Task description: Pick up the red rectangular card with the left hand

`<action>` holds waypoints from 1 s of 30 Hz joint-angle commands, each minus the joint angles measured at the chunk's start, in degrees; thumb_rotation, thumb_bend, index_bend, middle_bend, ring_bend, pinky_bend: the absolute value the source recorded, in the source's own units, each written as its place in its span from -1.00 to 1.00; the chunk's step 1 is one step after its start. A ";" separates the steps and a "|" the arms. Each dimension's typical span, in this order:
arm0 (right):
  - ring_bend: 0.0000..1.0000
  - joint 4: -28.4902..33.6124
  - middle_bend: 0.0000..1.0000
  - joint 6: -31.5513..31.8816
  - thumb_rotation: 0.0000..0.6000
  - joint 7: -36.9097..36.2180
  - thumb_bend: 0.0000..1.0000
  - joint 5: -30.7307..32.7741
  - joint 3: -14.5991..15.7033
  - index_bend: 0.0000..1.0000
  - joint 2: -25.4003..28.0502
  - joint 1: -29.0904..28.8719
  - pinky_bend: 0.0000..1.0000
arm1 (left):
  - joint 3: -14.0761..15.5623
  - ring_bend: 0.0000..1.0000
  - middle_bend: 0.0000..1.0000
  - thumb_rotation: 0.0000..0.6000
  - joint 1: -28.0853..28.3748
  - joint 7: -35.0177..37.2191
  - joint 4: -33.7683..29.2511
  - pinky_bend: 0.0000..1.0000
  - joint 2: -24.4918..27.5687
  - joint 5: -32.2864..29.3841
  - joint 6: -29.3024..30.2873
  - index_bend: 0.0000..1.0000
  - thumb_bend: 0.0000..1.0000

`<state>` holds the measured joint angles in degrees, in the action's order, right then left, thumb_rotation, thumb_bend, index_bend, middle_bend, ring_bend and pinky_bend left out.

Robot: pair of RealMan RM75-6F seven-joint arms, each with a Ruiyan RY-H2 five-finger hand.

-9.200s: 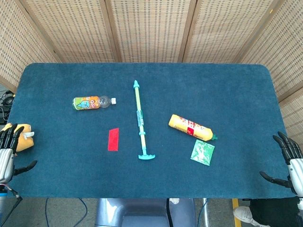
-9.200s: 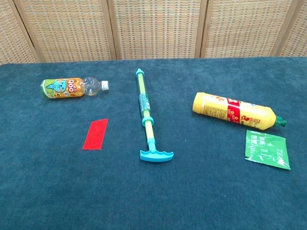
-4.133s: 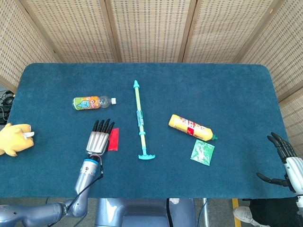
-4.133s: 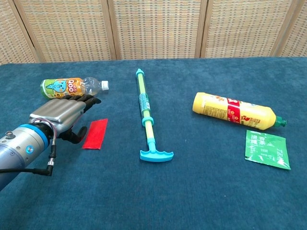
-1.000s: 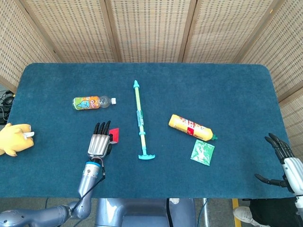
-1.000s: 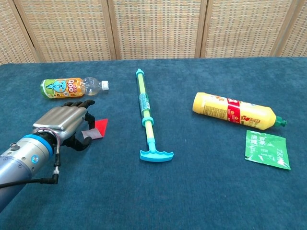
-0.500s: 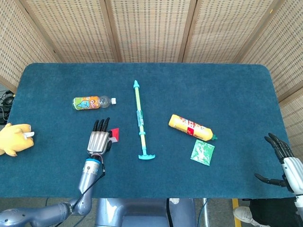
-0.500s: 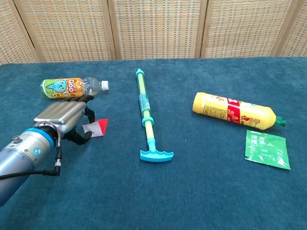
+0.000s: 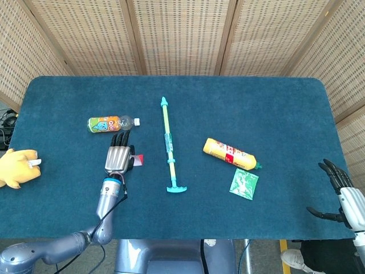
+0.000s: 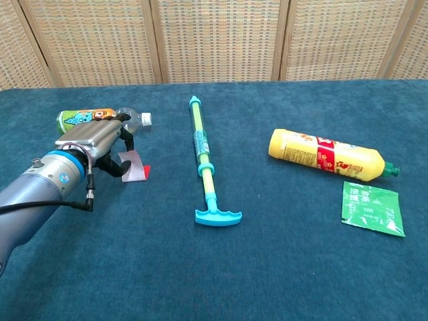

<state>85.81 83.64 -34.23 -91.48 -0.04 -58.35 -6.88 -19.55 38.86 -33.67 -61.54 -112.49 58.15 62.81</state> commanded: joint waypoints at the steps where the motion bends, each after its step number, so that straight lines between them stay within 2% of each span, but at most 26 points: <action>1: -1.00 -0.13 -1.00 -0.52 1.00 -0.03 -1.00 0.44 -0.12 -1.00 -0.07 -0.13 -1.00 | -1.70 -1.00 -1.00 1.00 1.57 0.08 0.39 -1.00 0.78 -0.12 -0.12 0.33 -0.05; 3: -1.00 -0.16 -1.00 -0.73 1.00 -0.13 -1.00 0.46 -0.11 -1.00 -0.05 -0.21 -1.00 | -2.23 -1.00 -1.00 1.00 2.13 -0.09 0.30 -1.00 1.19 -0.17 0.03 0.33 -0.05; 8: -1.00 -0.20 -1.00 -0.45 1.00 -0.36 -1.00 0.39 -0.15 -1.00 0.05 -0.06 -1.00 | -5.76 -1.00 -1.00 1.00 3.86 -0.67 -3.33 -1.00 4.25 -1.43 1.15 0.34 -0.05; 11: -1.00 -0.19 -1.00 -0.18 1.00 -0.48 -1.00 0.27 -0.14 -1.00 0.11 0.08 -1.00 | -6.84 -1.00 -1.00 1.00 3.96 -1.81 -7.98 -1.00 7.61 -1.74 2.13 0.34 -0.05; 15: -1.00 -0.16 -1.00 0.09 1.00 -0.62 -1.00 0.22 -0.20 -1.00 0.17 0.21 -1.00 | -7.79 -1.00 -1.00 1.00 1.99 0.47 -17.84 -1.00 12.33 -4.22 1.91 0.34 -0.06; 23: -1.00 0.19 -1.00 1.12 1.00 0.08 -1.00 -0.14 -0.26 -1.00 0.28 0.66 -1.00 | -6.16 -1.00 -1.00 1.00 -4.20 11.14 -36.70 -1.00 22.82 -10.00 -3.73 0.32 -0.06; 26: -1.00 0.70 -1.00 1.72 1.00 0.75 -1.00 -0.27 -0.32 -1.00 0.36 0.93 -1.00 | -5.10 -1.00 -1.00 1.00 -7.08 18.43 -43.39 -1.00 27.64 -11.07 -7.63 0.32 -0.06; 30: -1.00 1.25 -1.00 2.22 1.00 1.90 -1.00 -0.37 -0.36 -1.00 0.38 1.21 -1.00 | -3.55 -1.00 -1.00 1.00 -9.43 26.36 -48.95 -1.00 33.33 -12.31 -14.00 0.32 -0.06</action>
<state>86.93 85.75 -32.46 -91.81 -0.39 -57.98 -5.75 -24.60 32.35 -13.32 -105.53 -84.07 47.64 53.87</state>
